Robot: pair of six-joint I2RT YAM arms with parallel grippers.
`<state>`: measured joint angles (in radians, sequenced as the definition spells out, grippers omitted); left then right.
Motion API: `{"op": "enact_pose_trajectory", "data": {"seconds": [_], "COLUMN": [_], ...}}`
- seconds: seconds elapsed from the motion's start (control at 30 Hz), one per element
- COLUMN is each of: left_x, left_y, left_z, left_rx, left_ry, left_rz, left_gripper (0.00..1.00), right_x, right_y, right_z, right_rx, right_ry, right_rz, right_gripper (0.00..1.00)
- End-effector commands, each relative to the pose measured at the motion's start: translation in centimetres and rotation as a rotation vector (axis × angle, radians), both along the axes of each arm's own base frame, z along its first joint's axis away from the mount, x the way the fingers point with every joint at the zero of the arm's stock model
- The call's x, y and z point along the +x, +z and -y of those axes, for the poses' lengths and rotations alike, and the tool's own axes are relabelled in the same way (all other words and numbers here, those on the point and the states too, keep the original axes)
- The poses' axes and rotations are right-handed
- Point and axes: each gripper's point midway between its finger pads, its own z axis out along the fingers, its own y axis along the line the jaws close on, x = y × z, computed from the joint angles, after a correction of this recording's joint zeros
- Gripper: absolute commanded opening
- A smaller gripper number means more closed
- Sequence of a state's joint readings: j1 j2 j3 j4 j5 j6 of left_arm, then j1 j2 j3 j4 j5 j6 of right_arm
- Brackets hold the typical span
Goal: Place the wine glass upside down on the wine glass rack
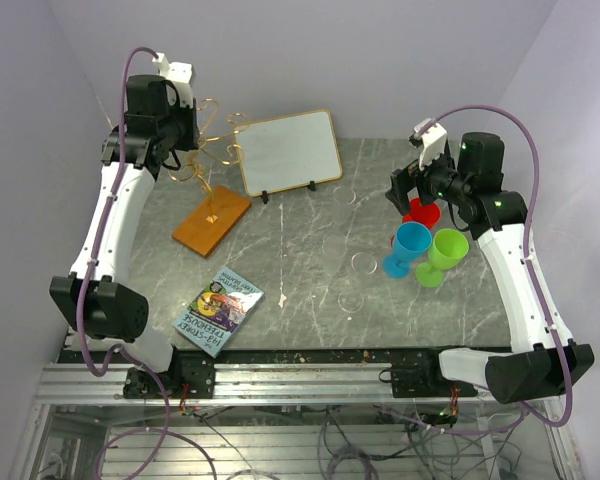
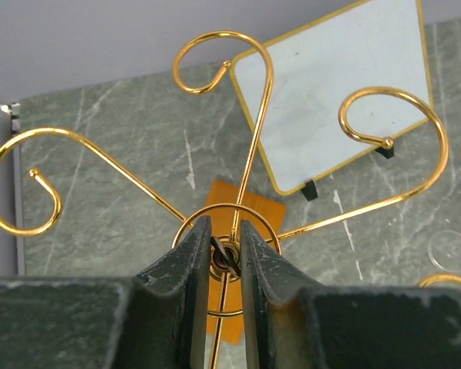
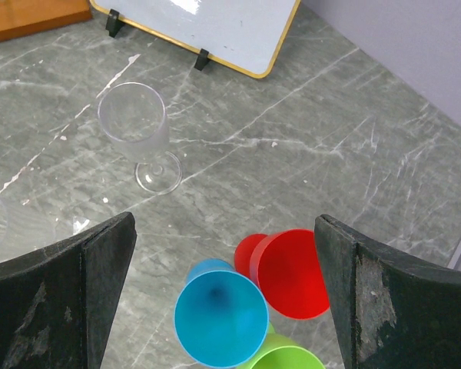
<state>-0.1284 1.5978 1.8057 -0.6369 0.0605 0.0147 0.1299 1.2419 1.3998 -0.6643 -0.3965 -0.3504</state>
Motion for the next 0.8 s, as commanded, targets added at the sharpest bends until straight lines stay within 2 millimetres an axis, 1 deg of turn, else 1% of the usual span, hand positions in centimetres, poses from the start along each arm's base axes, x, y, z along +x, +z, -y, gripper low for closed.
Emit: {"op": "enact_pose_trajectory", "data": {"seconds": [0.0,0.27,0.6,0.77], "left_x": [-2.0,-2.7,-3.7,-4.0], "left_y": [6.0,5.8,5.2,5.6], "left_z": [1.1,1.6,4.9,5.9], "left_rx": [-0.066,-0.099,-0.228,-0.268], "left_ry": [-0.052,-0.067,-0.205,-0.246], "left_rz": [0.127,0.095,0.063,0.059], "left_gripper": [0.07,0.07,0.07,0.07], "right_x": [-0.3,-0.4,-0.6,-0.9], "right_y": [-0.2,-0.3,-0.3,-0.3], "right_z": [0.0,0.0,-0.6,-1.4], "right_rx": [-0.001,0.0,0.011,0.024], "right_ry": [0.012,0.015,0.054,0.101], "right_rz": [-0.007,-0.009,-0.02,-0.023], "right_gripper": [1.0,1.0,1.0,1.0]}}
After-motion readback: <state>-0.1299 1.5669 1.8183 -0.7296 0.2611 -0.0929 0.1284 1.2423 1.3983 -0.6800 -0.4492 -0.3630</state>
